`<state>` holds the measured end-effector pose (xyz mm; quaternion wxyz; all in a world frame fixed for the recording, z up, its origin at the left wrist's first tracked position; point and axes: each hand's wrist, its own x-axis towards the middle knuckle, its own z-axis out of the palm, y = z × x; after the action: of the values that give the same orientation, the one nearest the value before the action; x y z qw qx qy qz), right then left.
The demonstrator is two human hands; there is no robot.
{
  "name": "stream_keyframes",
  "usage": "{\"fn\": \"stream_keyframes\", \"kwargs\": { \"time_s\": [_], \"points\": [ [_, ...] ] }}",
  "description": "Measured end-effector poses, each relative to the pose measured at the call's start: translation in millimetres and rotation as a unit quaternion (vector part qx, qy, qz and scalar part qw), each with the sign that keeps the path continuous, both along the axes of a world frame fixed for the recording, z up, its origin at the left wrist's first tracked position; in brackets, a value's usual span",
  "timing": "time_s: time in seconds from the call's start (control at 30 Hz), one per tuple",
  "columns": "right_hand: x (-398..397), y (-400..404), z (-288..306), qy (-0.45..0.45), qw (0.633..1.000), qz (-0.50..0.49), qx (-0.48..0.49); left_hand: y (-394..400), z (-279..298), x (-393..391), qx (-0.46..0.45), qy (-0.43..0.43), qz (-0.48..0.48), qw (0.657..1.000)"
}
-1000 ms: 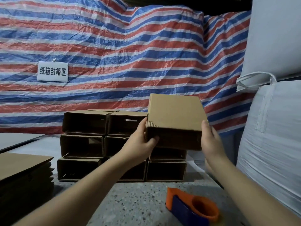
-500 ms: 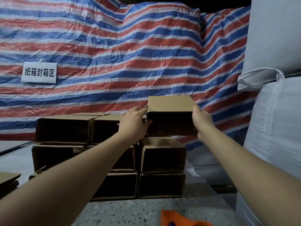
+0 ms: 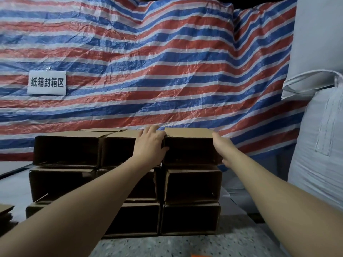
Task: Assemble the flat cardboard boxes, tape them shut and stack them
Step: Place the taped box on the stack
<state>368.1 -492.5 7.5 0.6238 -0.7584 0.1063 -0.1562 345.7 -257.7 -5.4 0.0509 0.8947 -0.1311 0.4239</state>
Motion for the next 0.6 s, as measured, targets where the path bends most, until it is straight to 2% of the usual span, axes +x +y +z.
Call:
{"fn": "stream_keyframes", "kwargs": {
  "time_s": [0.2, 0.4, 0.6],
  "points": [
    [3.9, 3.9, -8.6, 0.04, 0.999, 0.007, -0.033, -1.8, -12.2, 3.0, 0.006, 0.01, -0.001, 1.0],
    [-6.2, 4.1, -6.6, 0.028, 0.999, 0.021, -0.027, -2.4, -15.3, -0.8, 0.018, -0.008, 0.019, 1.0],
    [-18.3, 4.0, 1.7, 0.007, 0.996, -0.027, -0.088, 3.2, -8.9, -20.5, -0.011, -0.016, -0.006, 1.0]
  ]
}}
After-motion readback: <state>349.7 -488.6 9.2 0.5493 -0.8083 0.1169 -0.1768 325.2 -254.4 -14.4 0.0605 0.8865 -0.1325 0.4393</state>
